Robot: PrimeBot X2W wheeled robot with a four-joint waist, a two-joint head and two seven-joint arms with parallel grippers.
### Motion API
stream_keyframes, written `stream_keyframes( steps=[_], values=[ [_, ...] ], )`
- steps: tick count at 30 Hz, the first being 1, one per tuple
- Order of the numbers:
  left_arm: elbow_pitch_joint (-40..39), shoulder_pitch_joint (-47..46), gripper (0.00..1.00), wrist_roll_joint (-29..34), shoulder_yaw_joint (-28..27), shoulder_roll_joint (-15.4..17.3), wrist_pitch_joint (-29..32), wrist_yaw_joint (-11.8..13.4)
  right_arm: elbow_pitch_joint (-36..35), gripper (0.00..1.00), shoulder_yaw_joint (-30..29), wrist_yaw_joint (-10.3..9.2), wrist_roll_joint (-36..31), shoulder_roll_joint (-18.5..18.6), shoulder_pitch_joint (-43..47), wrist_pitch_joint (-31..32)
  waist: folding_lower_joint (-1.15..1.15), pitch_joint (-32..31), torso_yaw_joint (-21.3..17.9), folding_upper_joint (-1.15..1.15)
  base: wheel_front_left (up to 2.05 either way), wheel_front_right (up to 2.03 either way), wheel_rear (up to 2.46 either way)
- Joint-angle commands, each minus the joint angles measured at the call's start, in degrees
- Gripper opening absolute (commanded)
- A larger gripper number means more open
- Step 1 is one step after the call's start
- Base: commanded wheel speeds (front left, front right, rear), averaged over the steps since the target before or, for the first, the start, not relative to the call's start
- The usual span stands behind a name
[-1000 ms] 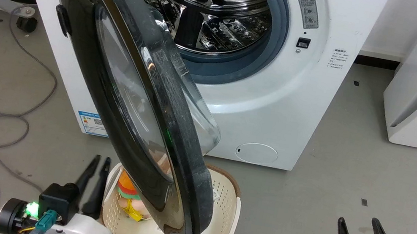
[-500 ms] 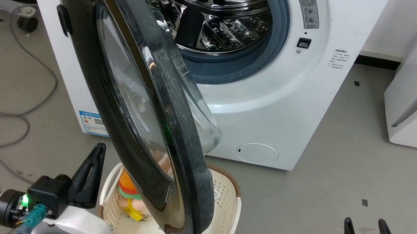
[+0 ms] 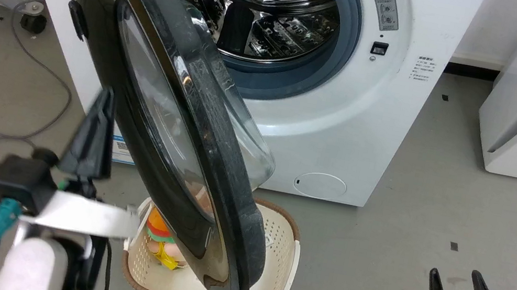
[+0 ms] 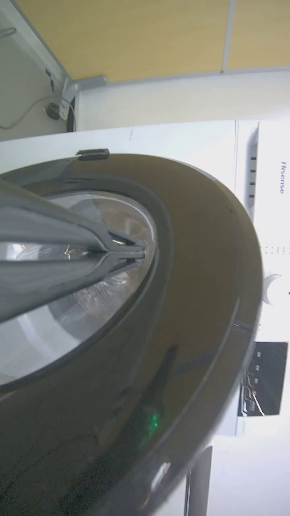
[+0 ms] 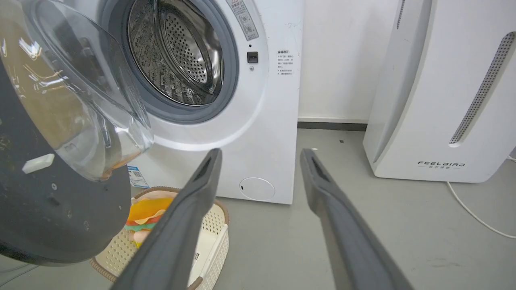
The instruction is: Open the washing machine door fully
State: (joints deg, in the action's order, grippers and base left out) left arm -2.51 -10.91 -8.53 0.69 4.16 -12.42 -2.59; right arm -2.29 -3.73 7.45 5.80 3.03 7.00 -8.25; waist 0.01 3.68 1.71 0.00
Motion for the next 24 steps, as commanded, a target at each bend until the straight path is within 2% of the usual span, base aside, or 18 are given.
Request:
stream_keyframes(
  steps=[1, 7, 13, 18, 24],
  values=[
    [-1.3, -1.2, 0.0, -0.2, -0.2, 0.1, 0.2, 0.5, 0.0, 1.0, -0.1, 0.03, 0.6, -0.1, -0.3, -0.4, -0.01, 0.1, -0.1, 0.0, 0.0, 0.0, 0.0],
    [-10.8, -5.1, 0.0, -0.5, 0.2, -0.2, 1.2, 1.9, 0.1, 1.0, -0.3, 0.03, 0.8, -0.1, -0.6, -0.4, -0.01, 0.7, -0.2, 0.0, 0.0, 0.0, 0.0],
    [-20.3, -7.8, 0.0, -0.3, 3.5, -0.6, 2.6, 2.4, 0.3, 1.0, -0.3, 0.03, 1.0, -0.1, -0.7, -0.5, -0.01, 0.9, -0.7, 0.0, 0.0, 0.0, 0.0],
    [-26.6, -6.6, 0.0, -0.7, 9.5, -0.9, 5.7, 2.1, 0.5, 1.0, -0.1, 0.03, 1.3, -0.1, -0.6, -0.4, -0.01, 0.8, -1.2, 0.0, 0.0, 0.0, 0.0],
    [-28.6, -2.4, 0.0, -2.8, 19.7, -1.1, 11.2, 0.7, 0.7, 1.0, -0.2, 0.03, 1.6, -0.1, -0.2, -0.4, -0.01, 0.7, -1.3, 0.0, 0.0, 0.0, 0.0]
  ],
)
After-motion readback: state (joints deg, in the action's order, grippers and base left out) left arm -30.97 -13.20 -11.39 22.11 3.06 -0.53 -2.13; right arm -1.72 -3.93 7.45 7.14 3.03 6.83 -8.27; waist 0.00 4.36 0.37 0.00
